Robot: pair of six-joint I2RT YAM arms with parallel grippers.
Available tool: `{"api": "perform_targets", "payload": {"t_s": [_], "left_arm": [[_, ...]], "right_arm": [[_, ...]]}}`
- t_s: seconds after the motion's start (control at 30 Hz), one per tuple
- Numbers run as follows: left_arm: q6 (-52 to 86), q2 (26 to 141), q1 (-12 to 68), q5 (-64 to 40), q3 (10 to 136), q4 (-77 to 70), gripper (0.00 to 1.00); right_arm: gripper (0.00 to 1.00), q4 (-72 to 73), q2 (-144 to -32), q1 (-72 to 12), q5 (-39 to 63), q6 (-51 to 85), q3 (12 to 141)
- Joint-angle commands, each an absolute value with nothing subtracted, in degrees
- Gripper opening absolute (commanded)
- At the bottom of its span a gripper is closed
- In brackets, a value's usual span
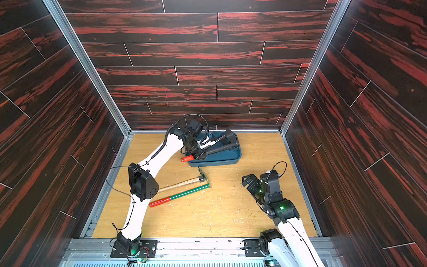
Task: Put the small hoe into the storage box
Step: Place the hoe in the storage box.
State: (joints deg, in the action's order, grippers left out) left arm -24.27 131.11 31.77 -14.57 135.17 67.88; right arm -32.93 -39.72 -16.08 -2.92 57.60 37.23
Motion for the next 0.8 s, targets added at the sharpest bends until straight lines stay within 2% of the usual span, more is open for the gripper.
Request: {"api": "perform_targets", "payload": {"t_s": [0.0, 0.77], "left_arm": [[-26.3, 130.8, 31.6, -16.3, 138.3, 67.1, 0.0], [-28.2, 136.6, 31.3, -12.6, 141.9, 65.0, 0.0]], "right_arm": [[0.98, -32.1, -40.3, -15.3, -1.4, 56.3, 38.0], [0.97, -30.5, -42.5, -14.1, 0.6, 55.5, 37.2]]}}
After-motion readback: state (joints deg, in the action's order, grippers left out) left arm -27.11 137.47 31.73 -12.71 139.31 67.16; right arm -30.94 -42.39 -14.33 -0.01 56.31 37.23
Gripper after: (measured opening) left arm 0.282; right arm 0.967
